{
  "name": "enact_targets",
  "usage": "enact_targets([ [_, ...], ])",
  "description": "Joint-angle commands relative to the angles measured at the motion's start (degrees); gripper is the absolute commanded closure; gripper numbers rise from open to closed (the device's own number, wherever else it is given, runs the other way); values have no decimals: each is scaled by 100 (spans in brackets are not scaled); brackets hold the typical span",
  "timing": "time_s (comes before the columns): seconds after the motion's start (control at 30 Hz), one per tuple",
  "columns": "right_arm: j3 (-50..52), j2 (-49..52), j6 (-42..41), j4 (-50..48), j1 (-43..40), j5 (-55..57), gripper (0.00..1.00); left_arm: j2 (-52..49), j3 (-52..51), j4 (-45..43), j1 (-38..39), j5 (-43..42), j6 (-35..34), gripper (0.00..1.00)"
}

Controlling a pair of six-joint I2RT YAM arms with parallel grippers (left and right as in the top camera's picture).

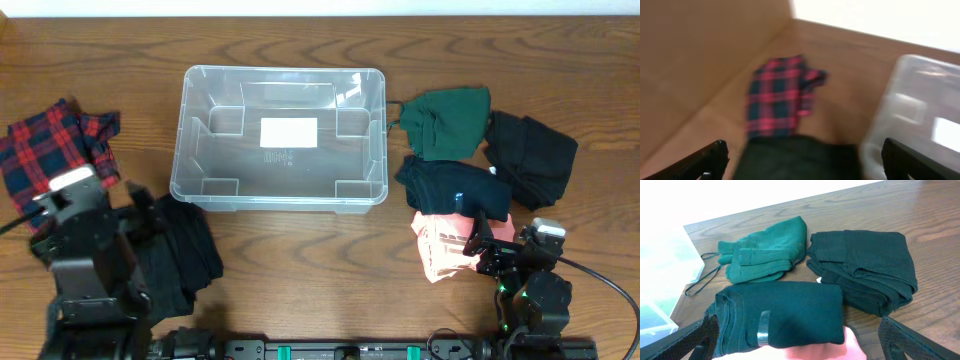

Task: Pack container
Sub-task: 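Lower the left gripper onto the black pants and grasp them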

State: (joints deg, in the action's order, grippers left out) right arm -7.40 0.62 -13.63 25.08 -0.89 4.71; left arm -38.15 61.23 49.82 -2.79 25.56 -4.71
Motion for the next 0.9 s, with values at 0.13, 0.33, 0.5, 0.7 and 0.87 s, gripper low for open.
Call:
enact_targets([
  [0.13, 13, -28, -70, 4, -33, 37, 1, -70, 518, 1078, -1381, 688, -1029, 2],
  [0.33, 13, -28, -70, 4, -33, 39, 1, -72, 509, 1672, -2806, -221, -1683, 2],
  [0.5, 13, -28, -70, 4, -33, 39, 1, -133, 424, 1711, -3670, -417, -2006, 2],
  [0.7, 13, -28, -70, 4, -33, 39, 1, -638, 420, 920, -4183, -452, -2006, 2],
  [0.87, 13, -28, -70, 4, -33, 39, 1, -1399, 420, 651, -4743, -1375, -1803, 2],
])
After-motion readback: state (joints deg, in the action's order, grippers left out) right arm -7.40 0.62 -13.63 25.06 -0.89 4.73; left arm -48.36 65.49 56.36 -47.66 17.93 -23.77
